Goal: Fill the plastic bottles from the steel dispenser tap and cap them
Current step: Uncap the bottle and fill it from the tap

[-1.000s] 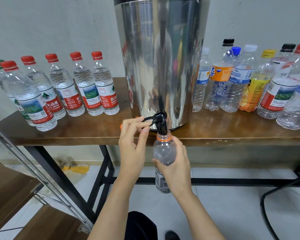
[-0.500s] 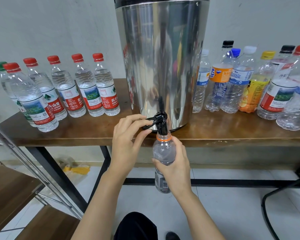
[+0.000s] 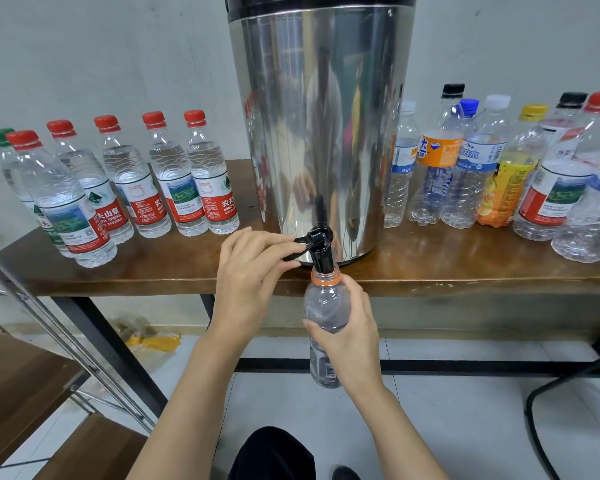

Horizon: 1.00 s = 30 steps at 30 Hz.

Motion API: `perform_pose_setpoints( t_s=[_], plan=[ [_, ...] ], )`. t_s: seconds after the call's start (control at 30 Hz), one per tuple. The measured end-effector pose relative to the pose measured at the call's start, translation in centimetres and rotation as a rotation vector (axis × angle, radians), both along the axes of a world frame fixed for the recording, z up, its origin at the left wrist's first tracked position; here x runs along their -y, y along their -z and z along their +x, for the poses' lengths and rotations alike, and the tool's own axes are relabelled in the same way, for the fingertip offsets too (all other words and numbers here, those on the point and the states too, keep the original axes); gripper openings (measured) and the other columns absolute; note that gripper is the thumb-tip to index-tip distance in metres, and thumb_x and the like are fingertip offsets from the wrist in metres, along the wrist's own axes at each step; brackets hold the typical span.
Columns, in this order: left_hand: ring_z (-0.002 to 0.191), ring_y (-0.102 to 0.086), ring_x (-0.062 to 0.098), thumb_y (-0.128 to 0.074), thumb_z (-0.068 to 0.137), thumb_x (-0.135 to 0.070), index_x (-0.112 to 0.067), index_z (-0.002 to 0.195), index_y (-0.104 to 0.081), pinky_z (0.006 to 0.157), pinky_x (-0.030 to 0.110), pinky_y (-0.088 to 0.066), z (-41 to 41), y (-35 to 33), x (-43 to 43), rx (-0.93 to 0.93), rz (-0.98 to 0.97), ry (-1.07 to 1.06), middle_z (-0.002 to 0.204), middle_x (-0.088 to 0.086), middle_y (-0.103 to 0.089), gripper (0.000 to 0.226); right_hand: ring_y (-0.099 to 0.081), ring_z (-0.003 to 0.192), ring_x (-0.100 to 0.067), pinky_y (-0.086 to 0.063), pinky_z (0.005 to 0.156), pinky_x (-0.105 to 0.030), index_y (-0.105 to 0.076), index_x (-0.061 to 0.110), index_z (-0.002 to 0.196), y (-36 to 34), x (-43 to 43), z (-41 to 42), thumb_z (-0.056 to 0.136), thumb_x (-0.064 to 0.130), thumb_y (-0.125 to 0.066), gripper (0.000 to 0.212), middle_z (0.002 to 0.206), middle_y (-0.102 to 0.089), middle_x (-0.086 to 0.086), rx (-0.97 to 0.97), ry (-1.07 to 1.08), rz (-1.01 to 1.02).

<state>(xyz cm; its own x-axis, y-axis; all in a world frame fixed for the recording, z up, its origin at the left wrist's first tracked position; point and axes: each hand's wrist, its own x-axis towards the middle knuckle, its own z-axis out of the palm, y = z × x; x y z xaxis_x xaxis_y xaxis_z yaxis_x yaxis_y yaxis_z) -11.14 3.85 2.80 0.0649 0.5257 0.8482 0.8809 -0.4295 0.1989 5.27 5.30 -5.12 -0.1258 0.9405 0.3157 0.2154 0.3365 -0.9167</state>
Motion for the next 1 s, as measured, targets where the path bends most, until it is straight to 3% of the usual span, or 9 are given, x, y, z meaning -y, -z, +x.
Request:
perform_pose_setpoints(
  t_s=[0.1, 0.27, 0.5, 0.57, 0.67, 0.7, 0.77, 0.83, 1.0],
  plan=[
    [0.101, -0.06, 0.016, -0.052, 0.099, -0.032, -0.021, 0.104, -0.075, 0.105, 0.039, -0.028, 0.1, -1.0, 0.0, -0.002, 0.037, 0.0, 0.105, -0.004, -0.07, 0.025, -0.047, 0.117, 0.009, -0.039, 0.083, -0.001, -0.038, 0.053, 0.129, 0.0, -0.1, 0.0, 0.071, 0.02, -0.088, 0.084, 0.132, -0.046, 0.025, -0.01, -0.005, -0.003],
    [0.094, -0.057, 0.019, -0.053, 0.097, -0.033, -0.026, 0.103, -0.072, 0.105, 0.041, -0.025, 1.4, -5.3, -1.7, -0.072, -0.007, -0.002, 0.09, -0.011, -0.069, 0.021, -0.049, 0.118, 0.002, -0.043, 0.091, -0.019, -0.041, 0.047, 0.133, 0.0, -0.2, 0.1, 0.071, 0.021, -0.087, 0.082, 0.132, -0.046, 0.027, -0.015, -0.011, -0.018],
    [0.094, -0.056, 0.015, -0.053, 0.096, -0.037, -0.028, 0.11, -0.074, 0.105, 0.041, -0.03, 1.0, -5.6, -2.4, -0.032, -0.068, 0.053, 0.089, -0.017, -0.066, 0.026, -0.045, 0.115, 0.014, -0.04, 0.082, -0.006, -0.041, 0.045, 0.136, -0.2, -0.4, 0.3, 0.071, 0.021, -0.087, 0.083, 0.132, -0.045, 0.028, -0.006, -0.016, -0.021],
    [0.093, -0.056, 0.013, -0.054, 0.097, -0.035, -0.03, 0.117, -0.07, 0.096, 0.044, -0.04, 1.1, -5.4, -2.2, 0.06, -0.072, 0.082, 0.096, -0.019, -0.066, 0.026, -0.046, 0.116, 0.012, -0.04, 0.081, -0.006, -0.04, 0.046, 0.136, -0.2, -0.4, 0.2, 0.071, 0.021, -0.087, 0.083, 0.132, -0.045, 0.028, -0.002, -0.016, -0.024],
    [0.094, -0.06, 0.005, -0.056, 0.098, -0.023, -0.024, 0.126, -0.063, 0.09, 0.022, -0.045, 0.0, -4.6, -2.4, 0.362, -0.138, 0.057, 0.105, -0.01, -0.068, 0.028, -0.048, 0.118, 0.006, -0.041, 0.086, -0.009, -0.041, 0.046, 0.135, -0.1, -0.3, 0.3, 0.07, 0.021, -0.088, 0.083, 0.132, -0.046, 0.026, -0.01, -0.023, -0.028],
    [0.093, -0.06, 0.0, -0.057, 0.098, -0.018, -0.02, 0.125, -0.064, 0.088, 0.016, -0.045, -0.7, -4.2, -2.4, 0.448, -0.171, -0.007, 0.107, -0.005, -0.068, 0.028, -0.049, 0.118, 0.004, -0.042, 0.089, -0.012, -0.041, 0.046, 0.135, -0.1, -0.2, 0.3, 0.07, 0.021, -0.088, 0.083, 0.133, -0.046, 0.026, -0.009, -0.021, -0.032],
    [0.092, -0.059, -0.002, -0.059, 0.098, -0.016, -0.014, 0.126, -0.063, 0.091, 0.019, -0.046, -2.1, -3.2, -2.6, 0.541, -0.278, -0.192, 0.112, 0.0, -0.068, 0.029, -0.049, 0.119, 0.003, -0.042, 0.092, -0.015, -0.041, 0.045, 0.135, 0.0, -0.1, 0.4, 0.07, 0.022, -0.088, 0.084, 0.133, -0.046, 0.026, -0.002, -0.015, -0.038],
    [0.108, -0.06, 0.014, -0.061, 0.097, -0.019, -0.013, 0.134, -0.058, 0.096, 0.022, -0.042, -3.5, -2.0, -3.1, 0.545, -0.467, -0.323, 0.126, 0.006, -0.064, 0.037, -0.049, 0.119, 0.002, -0.043, 0.092, -0.016, -0.04, 0.046, 0.135, 0.0, 0.0, 0.4, 0.07, 0.023, -0.088, 0.084, 0.133, -0.046, 0.025, 0.005, -0.014, -0.042],
    [0.136, -0.039, 0.036, -0.064, 0.095, -0.031, -0.013, 0.15, -0.038, 0.111, 0.045, -0.034, -4.4, 0.4, -4.9, 0.274, -0.896, -0.42, 0.15, 0.014, -0.044, 0.063, -0.051, 0.12, -0.001, -0.047, 0.096, -0.023, -0.039, 0.047, 0.134, -0.3, 0.2, 0.6, 0.07, 0.025, -0.089, 0.084, 0.132, -0.047, 0.026, 0.025, -0.018, -0.052]
  ],
)
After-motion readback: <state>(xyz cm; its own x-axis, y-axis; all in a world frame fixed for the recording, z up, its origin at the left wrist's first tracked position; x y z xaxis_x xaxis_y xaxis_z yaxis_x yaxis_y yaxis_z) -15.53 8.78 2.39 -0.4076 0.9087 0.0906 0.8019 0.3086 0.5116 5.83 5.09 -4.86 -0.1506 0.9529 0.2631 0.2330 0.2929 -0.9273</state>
